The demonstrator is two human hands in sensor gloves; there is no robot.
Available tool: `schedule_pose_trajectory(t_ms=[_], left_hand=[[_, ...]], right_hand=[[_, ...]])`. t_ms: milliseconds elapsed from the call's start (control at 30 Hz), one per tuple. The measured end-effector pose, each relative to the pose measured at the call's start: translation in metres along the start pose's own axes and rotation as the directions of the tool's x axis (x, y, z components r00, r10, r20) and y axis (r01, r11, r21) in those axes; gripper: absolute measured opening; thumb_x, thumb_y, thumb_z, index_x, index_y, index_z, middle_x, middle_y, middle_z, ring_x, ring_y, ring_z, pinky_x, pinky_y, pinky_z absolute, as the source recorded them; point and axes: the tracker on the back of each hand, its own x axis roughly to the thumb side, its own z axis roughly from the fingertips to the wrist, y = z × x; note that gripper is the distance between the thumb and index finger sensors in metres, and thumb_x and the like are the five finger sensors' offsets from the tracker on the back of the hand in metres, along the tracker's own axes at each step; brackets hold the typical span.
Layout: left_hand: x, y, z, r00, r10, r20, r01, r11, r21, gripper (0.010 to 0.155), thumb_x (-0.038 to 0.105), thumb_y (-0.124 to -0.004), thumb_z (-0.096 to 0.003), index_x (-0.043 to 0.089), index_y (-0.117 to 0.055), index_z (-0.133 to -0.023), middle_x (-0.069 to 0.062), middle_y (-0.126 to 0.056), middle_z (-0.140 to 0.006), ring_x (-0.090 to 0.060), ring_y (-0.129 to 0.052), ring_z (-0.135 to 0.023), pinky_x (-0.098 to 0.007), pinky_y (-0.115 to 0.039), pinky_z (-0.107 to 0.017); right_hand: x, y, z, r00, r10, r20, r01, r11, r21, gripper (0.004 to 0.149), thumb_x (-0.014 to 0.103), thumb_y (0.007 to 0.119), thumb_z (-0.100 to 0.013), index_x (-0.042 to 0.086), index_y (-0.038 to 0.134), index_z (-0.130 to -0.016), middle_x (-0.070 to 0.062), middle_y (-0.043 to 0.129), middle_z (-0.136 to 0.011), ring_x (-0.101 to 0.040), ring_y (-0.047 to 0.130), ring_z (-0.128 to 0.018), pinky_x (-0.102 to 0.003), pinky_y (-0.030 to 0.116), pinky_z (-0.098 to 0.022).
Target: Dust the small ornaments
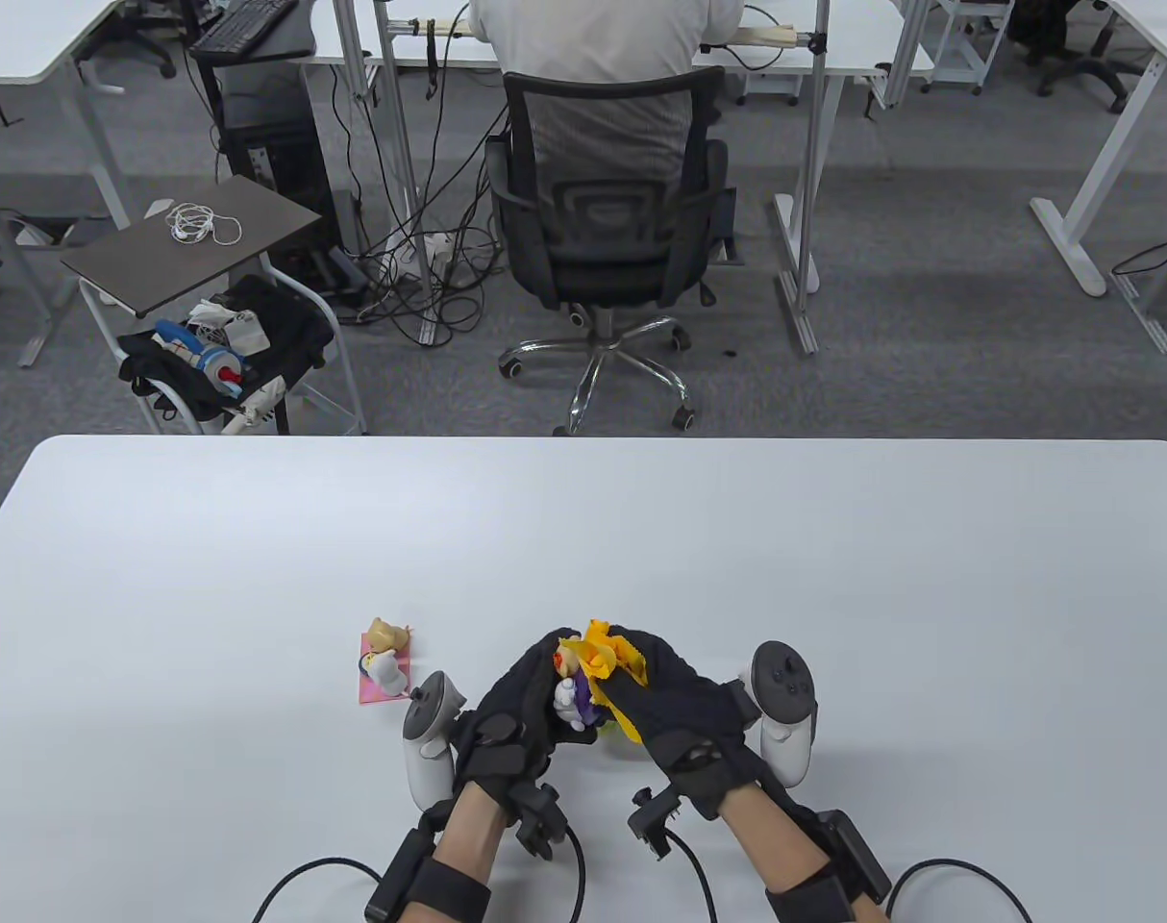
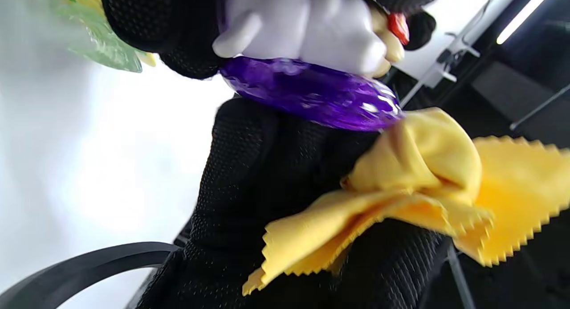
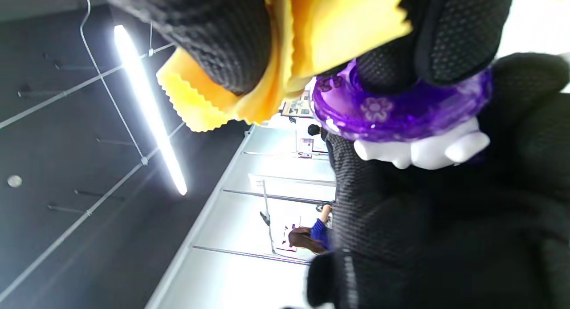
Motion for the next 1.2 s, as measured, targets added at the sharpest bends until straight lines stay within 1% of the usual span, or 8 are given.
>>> schedule_pose_trajectory(t_ms=[167,267,333,400,567,833,967,1200], left_hand=[[-0.012,-0.011,-0.006,0.995,0.028,-0.093,-0.046,0.979,-0.200,0.090,0.084,-0.049,-0.0504,0.021,-0.032,-0.113,-0.021,-0.056,-0.112,-0.039,-0.080,-0.081,-0.047,-0.076,-0.056],[-0.006,-0.018,-0.006,0.984,0.160,-0.073,-0.174,0.945,-0.278,0.085,0.079,-0.047,-0.0537,0.020,-0.027,-0.112,-0.023,-0.055,-0.111,-0.050,-0.064,-0.095,-0.056,-0.067,-0.066],[-0.005,-0.010,-0.004,0.988,0.135,-0.075,-0.146,0.975,-0.165,0.079,0.075,-0.051,-0.0549,0.022,-0.032,-0.111,-0.016,-0.067,-0.102,-0.045,-0.073,-0.090,-0.054,-0.070,-0.064],[-0.003,-0.003,-0.002,0.997,0.065,-0.030,-0.068,0.991,-0.118,0.072,0.073,-0.051,-0.0562,0.027,-0.035,-0.110,-0.008,-0.071,-0.094,-0.033,-0.083,-0.081,-0.047,-0.075,-0.060],[-0.003,-0.002,0.000,0.999,0.039,-0.032,-0.041,0.996,-0.074,0.068,0.072,-0.051,-0.0561,0.029,-0.039,-0.108,-0.006,-0.075,-0.085,-0.019,-0.092,-0.061,-0.039,-0.082,-0.048],[-0.001,-0.004,-0.002,0.999,-0.038,-0.037,0.035,0.997,-0.068,0.068,0.069,-0.047,-0.0563,0.027,-0.037,-0.109,-0.007,-0.072,-0.087,-0.022,-0.089,-0.062,-0.041,-0.079,-0.049],[-0.001,-0.002,-0.001,0.998,-0.058,-0.016,0.057,0.996,-0.074,0.066,0.068,-0.046,-0.0565,0.028,-0.036,-0.108,-0.007,-0.071,-0.086,-0.022,-0.089,-0.063,-0.042,-0.078,-0.050],[0.000,-0.001,-0.001,0.998,-0.064,-0.015,0.063,0.996,-0.058,0.066,0.067,-0.047,-0.0564,0.028,-0.032,-0.108,-0.007,-0.067,-0.089,-0.023,-0.085,-0.066,-0.043,-0.076,-0.053]], right_hand=[[0.005,0.001,0.001,0.998,-0.065,0.025,0.065,0.998,0.018,0.053,0.035,0.083,-0.049,0.017,0.071,-0.098,-0.014,0.076,-0.088,-0.043,0.091,-0.069,-0.053,0.085,-0.050],[0.014,0.001,0.008,0.975,0.205,0.083,-0.197,0.976,-0.090,0.051,0.037,0.087,-0.049,0.021,0.077,-0.096,-0.010,0.082,-0.086,-0.038,0.098,-0.063,-0.054,0.084,-0.045],[0.028,0.003,0.012,0.860,0.480,0.175,-0.445,0.872,-0.203,0.050,0.037,0.090,-0.047,0.019,0.082,-0.093,-0.011,0.087,-0.082,-0.037,0.096,-0.063,-0.056,0.081,-0.047],[0.038,0.011,0.017,0.651,0.714,0.257,-0.655,0.700,-0.285,0.050,0.038,0.090,-0.047,0.020,0.083,-0.093,-0.009,0.087,-0.083,-0.037,0.090,-0.072,-0.057,0.076,-0.053],[0.041,0.036,0.024,0.398,0.848,0.351,-0.789,0.511,-0.340,0.050,0.036,0.090,-0.047,0.021,0.081,-0.094,-0.009,0.084,-0.084,-0.037,0.083,-0.080,-0.061,0.069,-0.060],[0.044,0.023,0.023,0.487,0.790,0.371,-0.734,0.601,-0.317,0.049,0.037,0.090,-0.047,0.020,0.084,-0.092,-0.010,0.087,-0.082,-0.037,0.085,-0.077,-0.061,0.070,-0.059],[0.038,0.038,0.024,0.352,0.873,0.338,-0.829,0.459,-0.319,0.048,0.040,0.088,-0.046,0.024,0.083,-0.092,-0.007,0.087,-0.083,-0.034,0.084,-0.079,-0.061,0.069,-0.061],[0.031,0.011,0.016,0.472,0.842,0.262,-0.772,0.538,-0.338,0.048,0.039,0.089,-0.046,0.020,0.086,-0.091,-0.008,0.090,-0.080,-0.034,0.089,-0.076,-0.059,0.073,-0.058]])
